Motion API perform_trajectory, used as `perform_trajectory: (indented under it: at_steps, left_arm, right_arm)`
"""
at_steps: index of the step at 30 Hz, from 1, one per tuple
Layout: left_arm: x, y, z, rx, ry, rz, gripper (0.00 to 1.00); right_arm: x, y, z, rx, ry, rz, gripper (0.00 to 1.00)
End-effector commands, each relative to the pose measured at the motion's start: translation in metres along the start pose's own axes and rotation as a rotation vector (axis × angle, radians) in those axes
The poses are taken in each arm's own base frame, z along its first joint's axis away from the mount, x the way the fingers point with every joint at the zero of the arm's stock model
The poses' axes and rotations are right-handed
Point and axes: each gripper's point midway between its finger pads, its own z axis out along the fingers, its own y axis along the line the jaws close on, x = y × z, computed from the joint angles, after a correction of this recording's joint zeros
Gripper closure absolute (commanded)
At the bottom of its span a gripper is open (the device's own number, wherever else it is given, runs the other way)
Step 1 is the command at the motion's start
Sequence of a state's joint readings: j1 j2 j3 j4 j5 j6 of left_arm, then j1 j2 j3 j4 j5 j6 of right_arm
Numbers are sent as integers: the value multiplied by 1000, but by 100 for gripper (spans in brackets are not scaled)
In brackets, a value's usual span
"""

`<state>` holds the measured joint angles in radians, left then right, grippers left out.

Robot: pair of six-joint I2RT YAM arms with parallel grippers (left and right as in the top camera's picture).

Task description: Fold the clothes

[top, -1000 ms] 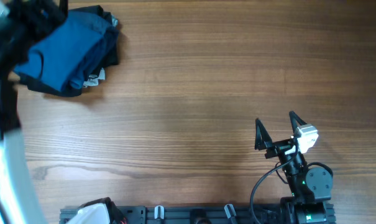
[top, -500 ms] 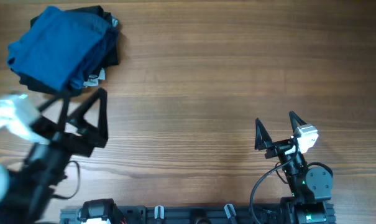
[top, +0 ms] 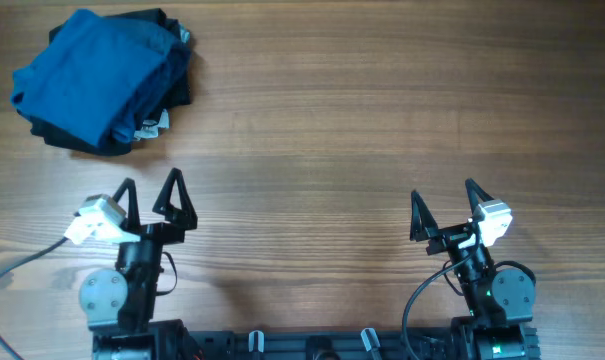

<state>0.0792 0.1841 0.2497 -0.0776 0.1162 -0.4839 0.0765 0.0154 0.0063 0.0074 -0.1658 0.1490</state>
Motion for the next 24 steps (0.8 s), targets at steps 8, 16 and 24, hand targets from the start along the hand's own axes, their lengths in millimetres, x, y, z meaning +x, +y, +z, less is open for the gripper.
perform_trajectory:
  at_steps: [8, 16, 24]
  left_arm:
    - [20, 38, -2, -124, -77, 13, 0]
    - [43, 53, -1, -137, -61, 13, 0]
    - [51, 58, -1, -153, -37, 71, 0]
  right_arm:
    - [-3, -1, 0, 10, -13, -13, 0]
    - [-3, -1, 0, 11, -13, -13, 0]
    - [-3, -1, 0, 10, -13, -13, 0]
